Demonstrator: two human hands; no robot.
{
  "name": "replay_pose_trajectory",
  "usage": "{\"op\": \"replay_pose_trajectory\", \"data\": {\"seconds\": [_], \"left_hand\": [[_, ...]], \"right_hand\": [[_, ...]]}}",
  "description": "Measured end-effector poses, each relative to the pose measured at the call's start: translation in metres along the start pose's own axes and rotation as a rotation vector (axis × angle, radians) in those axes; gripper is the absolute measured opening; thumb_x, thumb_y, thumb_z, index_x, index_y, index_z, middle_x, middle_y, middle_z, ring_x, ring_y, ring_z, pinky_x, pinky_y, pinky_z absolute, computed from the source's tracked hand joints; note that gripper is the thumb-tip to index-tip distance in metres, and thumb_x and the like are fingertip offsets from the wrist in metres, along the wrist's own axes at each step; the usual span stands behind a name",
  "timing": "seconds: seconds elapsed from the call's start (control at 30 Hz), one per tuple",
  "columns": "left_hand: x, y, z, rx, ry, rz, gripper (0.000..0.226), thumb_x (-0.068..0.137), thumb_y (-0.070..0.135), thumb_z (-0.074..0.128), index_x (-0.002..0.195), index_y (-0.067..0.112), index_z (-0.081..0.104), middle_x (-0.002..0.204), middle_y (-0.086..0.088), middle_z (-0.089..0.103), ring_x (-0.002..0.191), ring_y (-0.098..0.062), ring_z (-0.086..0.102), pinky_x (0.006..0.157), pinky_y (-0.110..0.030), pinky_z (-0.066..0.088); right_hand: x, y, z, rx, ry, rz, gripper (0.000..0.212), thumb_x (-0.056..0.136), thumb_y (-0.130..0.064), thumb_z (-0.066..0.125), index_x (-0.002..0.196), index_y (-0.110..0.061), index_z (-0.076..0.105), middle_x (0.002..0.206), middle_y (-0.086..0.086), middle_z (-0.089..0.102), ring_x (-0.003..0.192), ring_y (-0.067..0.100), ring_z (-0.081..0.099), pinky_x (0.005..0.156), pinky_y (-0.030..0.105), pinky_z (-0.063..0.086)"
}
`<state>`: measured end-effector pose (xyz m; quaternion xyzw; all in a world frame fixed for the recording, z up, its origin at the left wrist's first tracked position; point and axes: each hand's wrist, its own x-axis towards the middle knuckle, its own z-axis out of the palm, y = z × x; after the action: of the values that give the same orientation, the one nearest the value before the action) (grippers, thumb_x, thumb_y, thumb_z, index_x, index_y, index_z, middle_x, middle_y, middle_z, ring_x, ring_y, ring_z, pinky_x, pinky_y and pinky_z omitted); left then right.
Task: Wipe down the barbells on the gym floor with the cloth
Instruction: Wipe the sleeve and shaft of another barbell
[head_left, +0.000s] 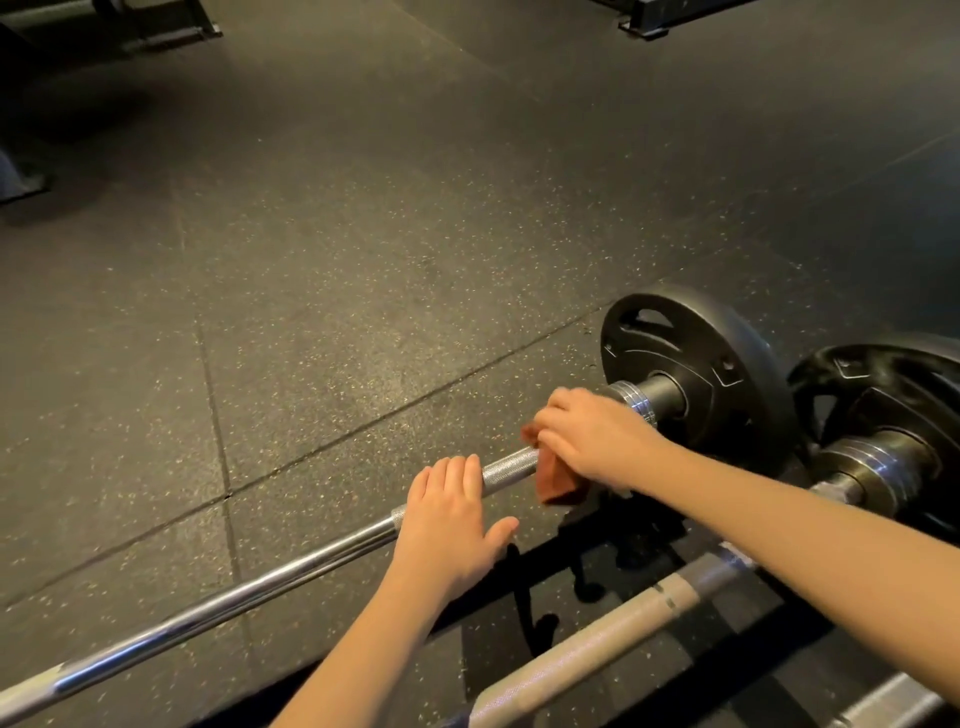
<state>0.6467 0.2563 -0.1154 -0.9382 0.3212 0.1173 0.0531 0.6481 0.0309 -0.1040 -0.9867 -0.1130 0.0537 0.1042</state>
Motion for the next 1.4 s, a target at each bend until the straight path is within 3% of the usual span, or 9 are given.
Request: {"op": "replay_pose_trajectory", "data": {"seconds": [0.1,0.3,0.43,0.67,0.9,1.03,1.17,1.27,1.4], "left_hand": [[0.0,0.0,0.0,-0.011,0.001,0.005,0.103,0.07,0.069,-0.007,0.15,0.008,0.015,0.15,-0.005,0.028,0.138,-0.024,0.025,0.115,-0.037,0.015],[-0.002,-0.002,0.001,0.0,-0.012,-0.015,0.094,0.08,0.071,0.001,0.151,0.009,0.011,0.152,-0.004,0.025,0.139,-0.023,0.022,0.117,-0.037,0.014],[0.001,-0.001,0.002,-0.01,-0.012,-0.016,0.097,0.076,0.071,-0.003,0.151,0.01,0.01,0.152,-0.003,0.025,0.139,-0.022,0.023,0.117,-0.037,0.014],[-0.001,-0.001,0.001,-0.036,-0.021,-0.023,0.08,0.095,0.064,0.024,0.153,0.013,0.005,0.153,-0.001,0.025,0.14,-0.02,0.022,0.117,-0.036,0.013],[0.017,0.011,-0.006,-0.054,-0.051,0.039,0.074,0.097,0.059,0.026,0.152,0.012,0.01,0.147,-0.001,0.033,0.136,-0.021,0.029,0.115,-0.036,0.017],[0.041,0.032,-0.009,-0.083,-0.028,0.087,0.077,0.096,0.06,0.031,0.151,0.01,0.012,0.147,-0.004,0.033,0.135,-0.024,0.031,0.113,-0.036,0.022],[0.044,0.035,-0.004,-0.055,0.009,0.092,0.08,0.092,0.064,0.025,0.15,0.01,0.013,0.146,-0.002,0.034,0.135,-0.022,0.031,0.113,-0.036,0.02],[0.046,0.033,-0.003,-0.028,0.011,0.092,0.093,0.078,0.069,0.003,0.15,0.011,0.014,0.146,-0.001,0.034,0.134,-0.021,0.031,0.114,-0.035,0.02],[0.047,0.031,-0.003,-0.035,0.015,0.066,0.094,0.076,0.067,0.0,0.149,0.012,0.017,0.145,-0.001,0.036,0.133,-0.021,0.032,0.113,-0.036,0.021]], "right_hand": [[0.0,-0.006,0.007,-0.054,0.157,0.221,0.032,0.1,-0.035,0.036,0.106,-0.014,0.06,0.109,0.007,0.049,0.099,0.025,0.047,0.086,0.038,0.039],[-0.021,0.001,0.013,-0.108,0.132,-0.07,0.036,0.09,-0.037,0.034,0.108,-0.021,0.061,0.103,0.002,0.06,0.099,0.024,0.055,0.1,0.041,0.036],[-0.021,0.01,0.005,-0.26,0.166,0.151,0.043,0.091,-0.04,0.024,0.11,-0.022,0.059,0.102,0.002,0.062,0.102,0.027,0.054,0.107,0.048,0.03],[-0.029,0.015,0.005,-0.078,0.035,-0.099,0.039,0.092,-0.031,0.06,0.13,-0.025,0.051,0.127,0.0,0.052,0.117,0.021,0.047,0.104,0.035,0.039],[-0.034,0.007,0.003,-0.054,0.23,-0.142,0.04,0.07,-0.011,0.08,0.106,-0.014,0.063,0.105,0.01,0.062,0.093,0.028,0.059,0.08,0.043,0.055],[-0.05,0.013,-0.018,-0.012,0.499,0.056,0.03,0.084,-0.019,0.054,0.112,-0.01,0.064,0.116,0.015,0.058,0.109,0.031,0.054,0.093,0.044,0.047],[-0.062,0.031,0.003,0.084,0.247,0.306,0.051,0.095,-0.034,0.052,0.143,-0.017,0.043,0.151,0.01,0.033,0.143,0.028,0.026,0.116,0.047,0.03],[-0.042,0.044,-0.005,0.131,0.207,0.267,0.043,0.094,-0.037,0.053,0.131,-0.016,0.054,0.135,0.009,0.047,0.13,0.027,0.042,0.107,0.039,0.039],[0.007,0.047,-0.027,0.144,0.077,0.3,0.033,0.098,-0.039,0.045,0.108,-0.013,0.064,0.108,0.007,0.056,0.104,0.025,0.051,0.088,0.037,0.043]]}}
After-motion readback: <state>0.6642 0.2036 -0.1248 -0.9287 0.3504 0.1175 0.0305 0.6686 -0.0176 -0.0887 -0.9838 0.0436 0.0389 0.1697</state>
